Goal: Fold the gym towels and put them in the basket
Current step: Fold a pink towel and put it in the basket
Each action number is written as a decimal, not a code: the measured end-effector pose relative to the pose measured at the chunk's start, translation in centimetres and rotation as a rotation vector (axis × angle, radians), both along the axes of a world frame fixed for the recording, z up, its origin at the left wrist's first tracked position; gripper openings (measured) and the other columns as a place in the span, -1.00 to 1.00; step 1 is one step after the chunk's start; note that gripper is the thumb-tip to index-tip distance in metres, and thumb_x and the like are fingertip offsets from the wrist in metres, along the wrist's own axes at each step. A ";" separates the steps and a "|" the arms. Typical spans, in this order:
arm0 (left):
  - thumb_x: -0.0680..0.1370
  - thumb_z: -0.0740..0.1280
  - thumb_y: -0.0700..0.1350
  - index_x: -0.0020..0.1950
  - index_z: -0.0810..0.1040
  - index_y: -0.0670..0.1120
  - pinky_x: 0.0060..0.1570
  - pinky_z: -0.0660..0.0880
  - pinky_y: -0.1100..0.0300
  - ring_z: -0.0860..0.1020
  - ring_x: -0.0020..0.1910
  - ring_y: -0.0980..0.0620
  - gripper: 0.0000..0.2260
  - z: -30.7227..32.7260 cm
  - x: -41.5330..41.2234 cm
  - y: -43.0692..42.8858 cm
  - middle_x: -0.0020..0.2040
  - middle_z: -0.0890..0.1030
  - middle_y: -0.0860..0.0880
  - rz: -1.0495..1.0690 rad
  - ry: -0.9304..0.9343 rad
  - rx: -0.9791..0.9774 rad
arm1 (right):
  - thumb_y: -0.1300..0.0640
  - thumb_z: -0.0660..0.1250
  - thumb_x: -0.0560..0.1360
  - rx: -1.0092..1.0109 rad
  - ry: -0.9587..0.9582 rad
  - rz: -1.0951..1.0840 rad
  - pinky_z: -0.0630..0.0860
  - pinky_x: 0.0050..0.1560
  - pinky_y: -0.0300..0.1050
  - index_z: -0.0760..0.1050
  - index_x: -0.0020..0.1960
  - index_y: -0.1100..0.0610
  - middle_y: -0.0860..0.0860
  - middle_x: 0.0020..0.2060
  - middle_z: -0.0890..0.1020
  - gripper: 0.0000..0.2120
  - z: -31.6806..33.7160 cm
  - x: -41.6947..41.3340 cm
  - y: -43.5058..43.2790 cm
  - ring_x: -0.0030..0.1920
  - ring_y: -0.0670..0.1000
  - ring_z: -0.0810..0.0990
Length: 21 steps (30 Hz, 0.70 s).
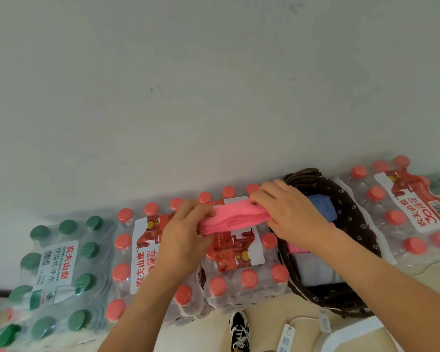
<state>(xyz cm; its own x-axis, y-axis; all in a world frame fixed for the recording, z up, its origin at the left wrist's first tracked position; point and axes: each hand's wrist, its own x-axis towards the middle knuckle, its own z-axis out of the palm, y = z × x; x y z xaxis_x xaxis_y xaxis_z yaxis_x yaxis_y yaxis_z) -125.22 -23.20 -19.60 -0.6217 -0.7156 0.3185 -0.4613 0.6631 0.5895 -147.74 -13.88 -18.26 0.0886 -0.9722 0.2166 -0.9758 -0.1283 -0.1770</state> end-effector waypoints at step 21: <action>0.34 0.56 0.00 0.12 0.40 0.10 -0.06 0.56 0.13 0.55 -0.04 0.14 -0.53 -2.6 0.8 3.6 0.00 0.54 0.16 0.282 0.010 0.692 | -0.07 0.54 0.31 0.123 -0.830 -0.578 0.41 -0.01 -0.23 0.37 0.20 -0.06 -0.10 0.07 0.40 -0.45 -4.5 4.8 3.7 0.04 -0.12 0.44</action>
<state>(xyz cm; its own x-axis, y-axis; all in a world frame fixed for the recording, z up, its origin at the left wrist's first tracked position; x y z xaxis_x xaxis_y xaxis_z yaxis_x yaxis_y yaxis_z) -124.37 -19.58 -22.16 -0.3845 -0.8863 -0.2580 -0.5512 -0.0038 0.8344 -142.99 -10.22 -22.81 -0.5343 -0.8382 -0.1089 -0.4454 0.3887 -0.8066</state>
